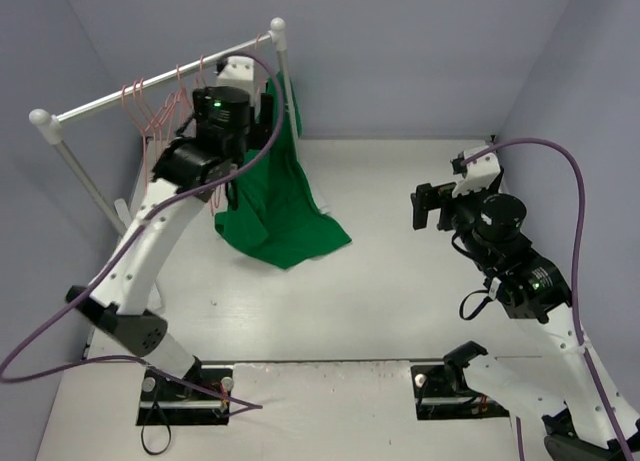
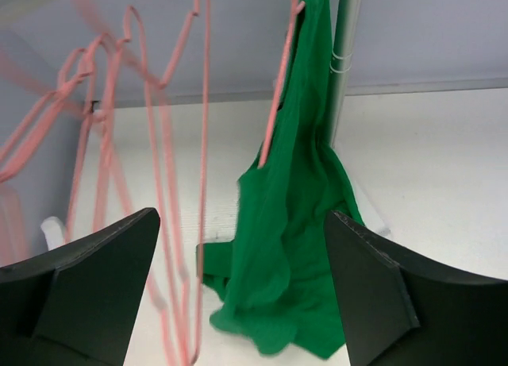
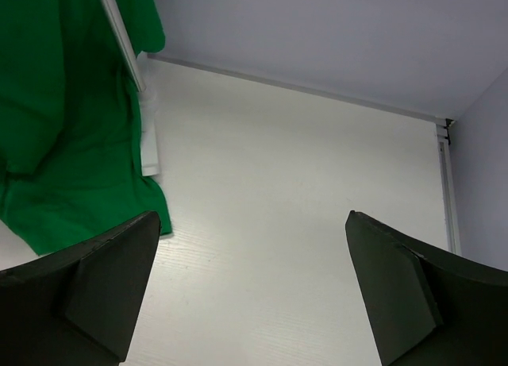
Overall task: Place the t-shirt on the hanger
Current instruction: Place the hanger at the clothesline, then reset both arms
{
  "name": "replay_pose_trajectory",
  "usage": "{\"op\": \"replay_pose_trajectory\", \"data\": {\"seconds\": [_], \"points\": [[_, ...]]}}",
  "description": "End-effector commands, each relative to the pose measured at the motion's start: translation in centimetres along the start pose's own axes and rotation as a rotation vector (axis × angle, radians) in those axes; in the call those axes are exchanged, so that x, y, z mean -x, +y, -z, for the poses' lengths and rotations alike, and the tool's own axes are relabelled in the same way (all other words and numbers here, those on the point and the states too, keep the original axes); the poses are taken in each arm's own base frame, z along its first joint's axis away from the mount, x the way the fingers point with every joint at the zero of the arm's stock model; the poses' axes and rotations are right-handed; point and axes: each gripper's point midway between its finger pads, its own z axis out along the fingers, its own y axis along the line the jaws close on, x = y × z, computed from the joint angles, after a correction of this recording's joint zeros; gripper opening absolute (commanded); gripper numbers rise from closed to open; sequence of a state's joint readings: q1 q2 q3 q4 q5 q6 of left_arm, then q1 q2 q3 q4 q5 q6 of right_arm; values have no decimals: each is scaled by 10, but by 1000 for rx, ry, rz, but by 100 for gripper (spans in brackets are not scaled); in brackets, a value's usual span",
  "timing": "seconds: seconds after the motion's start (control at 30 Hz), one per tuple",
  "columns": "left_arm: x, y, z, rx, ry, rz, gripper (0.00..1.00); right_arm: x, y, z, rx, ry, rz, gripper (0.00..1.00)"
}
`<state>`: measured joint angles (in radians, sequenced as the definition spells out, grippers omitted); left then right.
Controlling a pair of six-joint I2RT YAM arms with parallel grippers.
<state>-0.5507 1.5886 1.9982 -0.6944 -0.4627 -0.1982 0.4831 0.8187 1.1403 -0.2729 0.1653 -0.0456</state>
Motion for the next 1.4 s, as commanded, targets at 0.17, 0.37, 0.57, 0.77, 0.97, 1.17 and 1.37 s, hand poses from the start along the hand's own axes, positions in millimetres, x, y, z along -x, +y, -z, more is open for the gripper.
{"op": "replay_pose_trajectory", "data": {"seconds": [0.17,0.37,0.57,0.77,0.97,1.17,1.37], "points": [[22,103,154,15,-273,78,84,22,-31,28,-134,-137,-47,100],[-48,161,203,137,-232,63,87,16,-45,46,-191,-167,-51,100],[-112,191,222,212,-146,56,88,10,-52,47,-227,-158,-32,100],[-139,200,228,237,-108,53,88,3,-40,45,-165,-163,-35,100],[-142,199,225,245,-96,54,88,-1,-41,39,-176,-142,-16,100],[-137,194,220,236,-77,21,88,-3,-48,38,-222,-146,-34,100],[-137,194,218,245,-72,23,88,-2,-48,34,-228,-136,-21,100]]}}
